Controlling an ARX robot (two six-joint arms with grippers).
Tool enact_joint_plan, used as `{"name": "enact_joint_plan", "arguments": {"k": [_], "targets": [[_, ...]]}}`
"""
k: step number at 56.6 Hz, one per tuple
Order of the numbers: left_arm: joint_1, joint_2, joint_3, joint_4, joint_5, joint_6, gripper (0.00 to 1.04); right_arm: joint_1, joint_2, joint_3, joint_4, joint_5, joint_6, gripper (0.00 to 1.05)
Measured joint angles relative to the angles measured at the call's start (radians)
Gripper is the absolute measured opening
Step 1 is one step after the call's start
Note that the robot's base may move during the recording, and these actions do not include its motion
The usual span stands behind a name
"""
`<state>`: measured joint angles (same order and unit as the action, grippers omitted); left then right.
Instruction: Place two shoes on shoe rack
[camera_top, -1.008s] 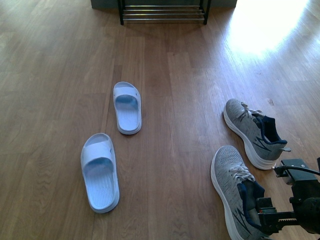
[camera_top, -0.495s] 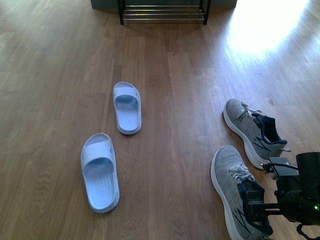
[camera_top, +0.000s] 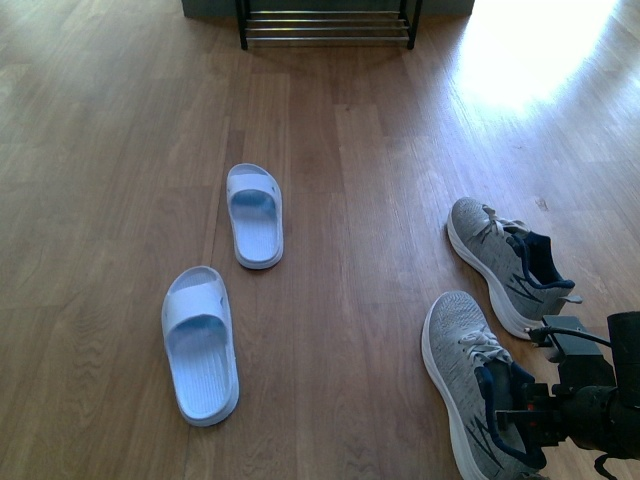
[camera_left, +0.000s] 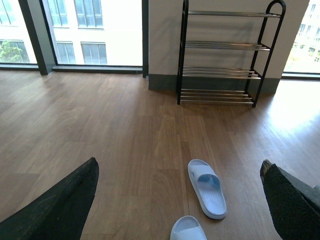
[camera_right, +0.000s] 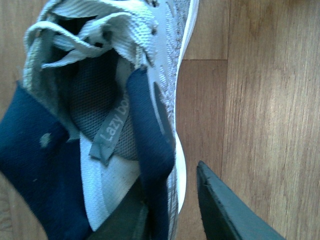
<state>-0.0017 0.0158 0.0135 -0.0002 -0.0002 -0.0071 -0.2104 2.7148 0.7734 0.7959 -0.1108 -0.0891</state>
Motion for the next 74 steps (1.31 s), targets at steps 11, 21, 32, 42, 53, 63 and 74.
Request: {"name": "enact_joint_plan", "arguments": {"k": [11,21,32,42,53,63,74], "targets": [[0.000,0.000,0.000,0.000,0.000,0.000,0.95,-0.018,-0.089,-0.079,0.011,-0.042,0.042,0.01],[0.000,0.000,0.000,0.000,0.000,0.000,0.95,-0.073,-0.305,-0.200,-0.039,-0.096,0.075,0.01],[0.000,0.000,0.000,0.000,0.000,0.000,0.95,-0.186,-0.752,-0.336,-0.259,-0.202,0.096,0.01],[0.000,0.000,0.000,0.000,0.000,0.000,0.95,-0.264,-1.093,-0.353,-0.471,-0.279,0.122,0.01],[0.000,0.000,0.000,0.000,0.000,0.000,0.95,-0.381,-1.468,-0.330,-0.721,-0.397,0.191,0.01],[0.000,0.000,0.000,0.000,0.000,0.000,0.95,-0.492,-1.719,-0.290,-0.907,-0.531,0.237,0.01],[0.000,0.000,0.000,0.000,0.000,0.000,0.95,-0.588,-1.860,-0.253,-1.025,-0.639,0.242,0.01]]}}
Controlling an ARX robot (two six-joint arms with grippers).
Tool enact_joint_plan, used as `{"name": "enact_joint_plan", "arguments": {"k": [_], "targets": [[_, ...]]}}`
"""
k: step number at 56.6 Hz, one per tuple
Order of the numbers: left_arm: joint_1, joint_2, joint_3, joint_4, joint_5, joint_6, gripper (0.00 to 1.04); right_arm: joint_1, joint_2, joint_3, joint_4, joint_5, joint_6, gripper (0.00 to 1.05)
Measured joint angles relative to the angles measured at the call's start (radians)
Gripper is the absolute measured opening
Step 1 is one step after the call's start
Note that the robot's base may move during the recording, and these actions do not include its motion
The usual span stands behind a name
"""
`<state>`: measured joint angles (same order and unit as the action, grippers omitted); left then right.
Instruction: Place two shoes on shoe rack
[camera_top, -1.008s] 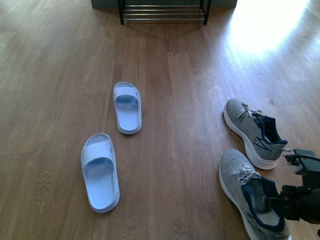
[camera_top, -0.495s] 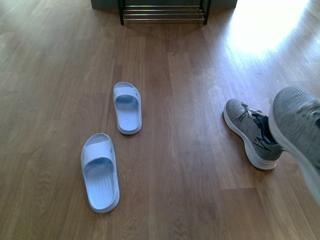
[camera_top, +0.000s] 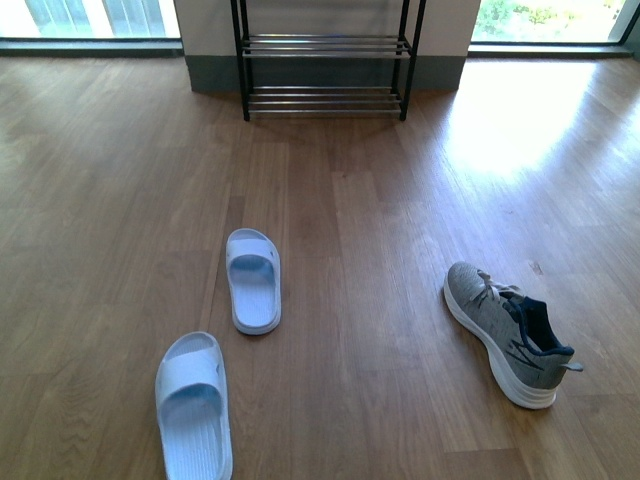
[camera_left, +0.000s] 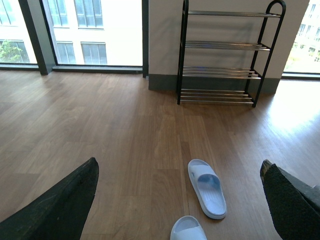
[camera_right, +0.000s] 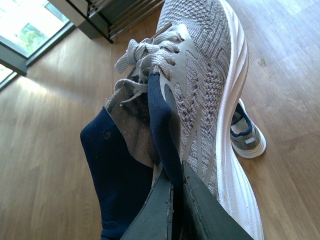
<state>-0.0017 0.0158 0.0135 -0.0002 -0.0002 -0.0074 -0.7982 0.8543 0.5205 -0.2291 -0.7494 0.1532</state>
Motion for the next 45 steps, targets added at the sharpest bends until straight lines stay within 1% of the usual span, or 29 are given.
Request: {"name": "enact_joint_plan", "arguments": {"k": [10,45], "targets": [[0.000,0.000,0.000,0.000,0.000,0.000,0.95,-0.029,-0.034,0.001,-0.006,-0.014,-0.008,0.01],[0.000,0.000,0.000,0.000,-0.001,0.000,0.95,-0.032,-0.040,0.001,-0.006,-0.022,-0.011,0.01]]}}
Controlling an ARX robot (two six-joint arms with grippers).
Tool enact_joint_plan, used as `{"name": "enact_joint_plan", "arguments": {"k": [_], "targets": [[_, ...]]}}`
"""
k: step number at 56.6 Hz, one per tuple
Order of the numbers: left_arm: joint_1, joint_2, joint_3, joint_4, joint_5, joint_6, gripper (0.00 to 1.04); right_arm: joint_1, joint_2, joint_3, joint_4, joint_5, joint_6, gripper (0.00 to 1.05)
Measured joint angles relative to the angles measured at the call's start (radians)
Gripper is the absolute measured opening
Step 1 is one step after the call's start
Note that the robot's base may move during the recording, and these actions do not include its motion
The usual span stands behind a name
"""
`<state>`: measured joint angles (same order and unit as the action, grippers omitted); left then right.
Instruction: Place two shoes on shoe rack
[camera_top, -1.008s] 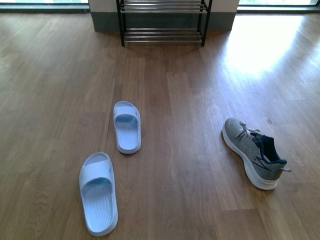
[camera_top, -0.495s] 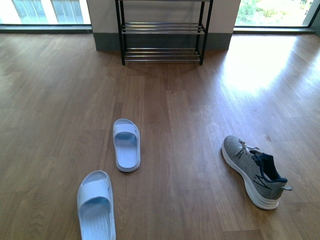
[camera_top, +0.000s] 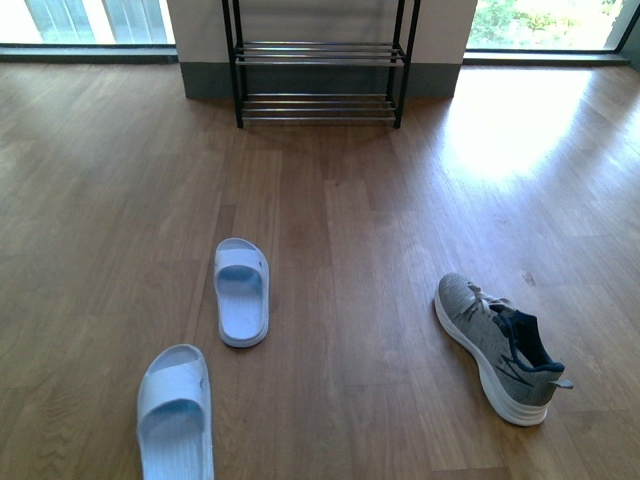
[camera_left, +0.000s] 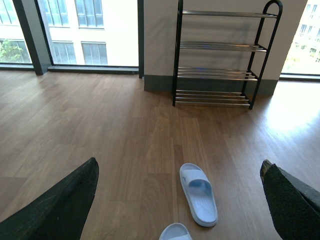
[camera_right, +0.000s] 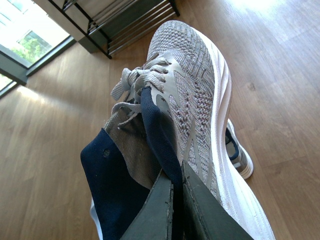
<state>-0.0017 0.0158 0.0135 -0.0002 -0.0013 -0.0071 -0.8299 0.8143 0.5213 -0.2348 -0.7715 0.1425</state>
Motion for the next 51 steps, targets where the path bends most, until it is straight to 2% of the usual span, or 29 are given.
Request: {"name": "enact_joint_plan", "arguments": {"k": [51], "targets": [[0.000,0.000,0.000,0.000,0.002,0.000,0.95,-0.003,0.005,0.000,0.000,0.012,-0.004,0.01]]}}
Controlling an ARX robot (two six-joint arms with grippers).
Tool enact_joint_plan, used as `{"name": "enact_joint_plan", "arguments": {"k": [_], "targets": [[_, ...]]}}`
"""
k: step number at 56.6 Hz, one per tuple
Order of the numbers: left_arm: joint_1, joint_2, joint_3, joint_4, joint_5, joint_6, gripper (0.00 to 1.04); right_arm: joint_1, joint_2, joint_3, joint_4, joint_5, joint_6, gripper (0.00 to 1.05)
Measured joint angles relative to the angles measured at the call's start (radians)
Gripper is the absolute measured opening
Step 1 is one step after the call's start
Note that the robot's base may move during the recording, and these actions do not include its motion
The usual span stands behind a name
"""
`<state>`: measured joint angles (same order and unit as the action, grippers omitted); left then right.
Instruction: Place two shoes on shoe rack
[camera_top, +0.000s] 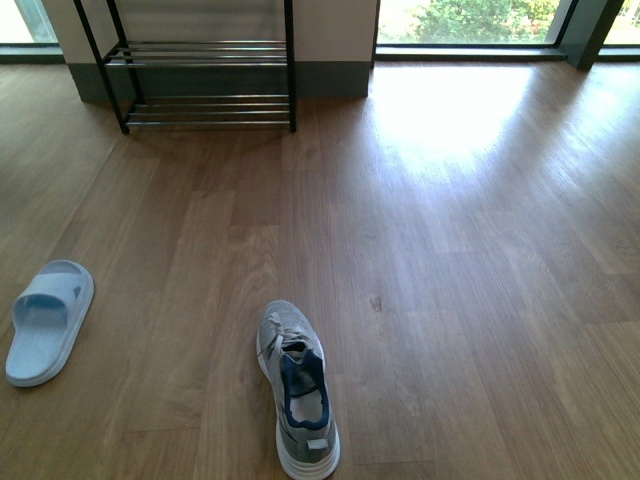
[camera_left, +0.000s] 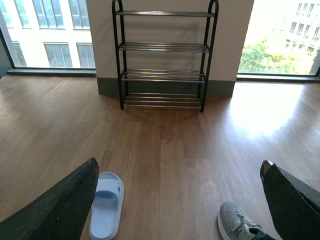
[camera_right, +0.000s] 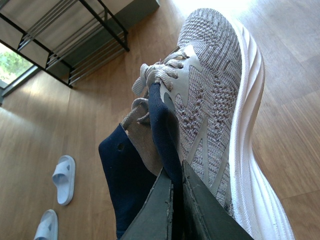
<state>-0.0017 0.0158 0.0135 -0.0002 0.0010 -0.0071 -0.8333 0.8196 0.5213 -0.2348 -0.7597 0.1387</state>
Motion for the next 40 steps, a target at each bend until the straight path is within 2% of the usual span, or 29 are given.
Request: {"name": "enact_joint_plan", "arguments": {"k": [8,9,11,13,16,17,20,25,35,40], "targets": [[0.000,0.000,0.000,0.000,-0.001,0.000,0.95,0.000,-0.001,0.000,0.000,-0.011,0.000,0.01],[-0.008,0.009,0.004,-0.011,-0.027,-0.012,0.95,0.000,-0.001,0.000,0.000,-0.012,0.000,0.01],[-0.082,0.086,0.055,-0.138,-0.212,-0.091,0.95,0.000,-0.002,0.000,0.000,-0.012,0.000,0.01],[-0.180,0.235,0.114,-0.195,-0.389,-0.176,0.95,0.000,-0.002,0.000,0.000,-0.011,0.000,0.01],[-0.308,0.463,0.165,-0.100,-0.512,-0.246,0.95,0.000,-0.002,0.000,0.000,-0.011,0.000,0.01],[-0.338,0.529,0.178,-0.055,-0.524,-0.255,0.95,0.001,-0.002,0.000,0.000,-0.011,0.000,0.01],[-0.413,0.808,0.246,0.124,-0.497,-0.274,0.95,0.001,-0.002,0.000,0.000,-0.007,0.000,0.01],[-0.457,1.224,0.389,0.316,-0.436,-0.283,0.95,0.001,-0.002,0.000,0.000,-0.008,0.000,0.01],[-0.511,1.846,0.676,0.343,-0.331,-0.276,0.95,0.001,-0.002,0.000,0.000,-0.008,0.000,0.01],[-0.527,1.999,0.780,0.321,-0.319,-0.267,0.95,0.001,-0.002,0.000,0.000,-0.008,0.000,0.01]]}}
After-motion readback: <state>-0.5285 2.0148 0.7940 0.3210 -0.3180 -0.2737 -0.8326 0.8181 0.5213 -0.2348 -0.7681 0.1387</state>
